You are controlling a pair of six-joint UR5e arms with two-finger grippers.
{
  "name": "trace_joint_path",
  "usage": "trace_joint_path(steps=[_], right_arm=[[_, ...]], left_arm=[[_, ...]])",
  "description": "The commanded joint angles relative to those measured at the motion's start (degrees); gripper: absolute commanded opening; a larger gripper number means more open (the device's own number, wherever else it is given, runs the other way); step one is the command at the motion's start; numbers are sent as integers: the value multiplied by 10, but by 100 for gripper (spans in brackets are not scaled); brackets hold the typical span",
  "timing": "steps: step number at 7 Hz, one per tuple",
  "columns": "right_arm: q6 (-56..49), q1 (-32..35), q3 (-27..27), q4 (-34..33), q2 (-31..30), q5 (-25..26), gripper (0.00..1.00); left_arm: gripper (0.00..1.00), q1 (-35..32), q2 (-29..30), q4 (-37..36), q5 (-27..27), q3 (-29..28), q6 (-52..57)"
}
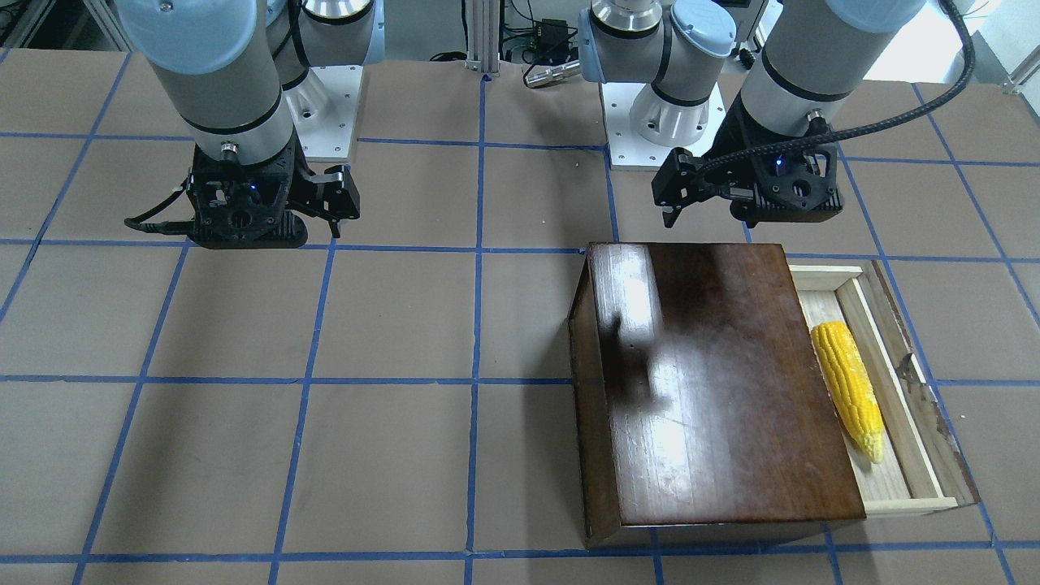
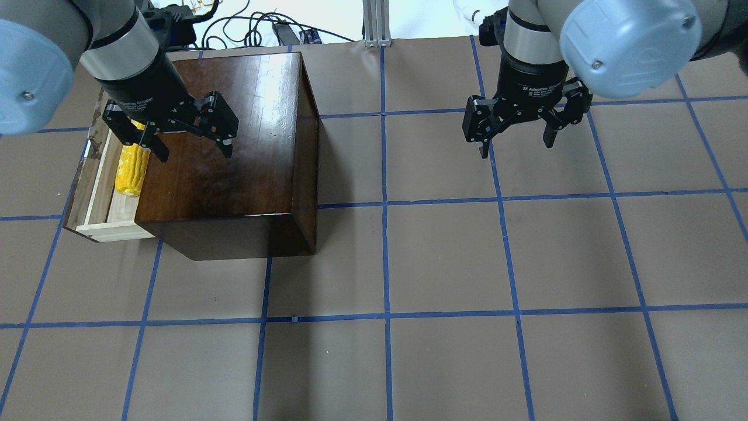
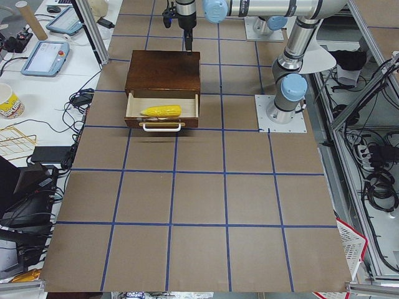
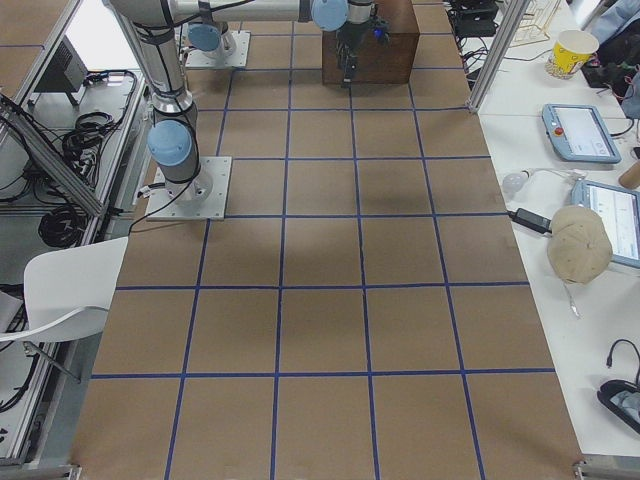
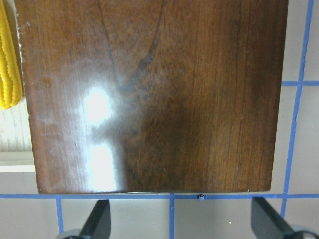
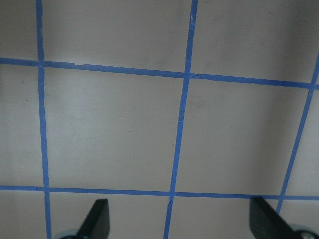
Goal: Open drawer and put corn inside
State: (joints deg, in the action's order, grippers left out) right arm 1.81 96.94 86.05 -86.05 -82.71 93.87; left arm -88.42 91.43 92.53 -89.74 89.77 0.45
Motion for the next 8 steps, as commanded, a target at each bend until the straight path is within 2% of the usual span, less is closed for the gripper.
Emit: trace_joint_path(steps=[1,8], right_arm=[[-1,0,0,0,0,0,100],[-1,0,0,0,0,0,100]], left_arm=[[100,2,4,-1,0,1,3],[100,6,2,-14,-1,1,3]])
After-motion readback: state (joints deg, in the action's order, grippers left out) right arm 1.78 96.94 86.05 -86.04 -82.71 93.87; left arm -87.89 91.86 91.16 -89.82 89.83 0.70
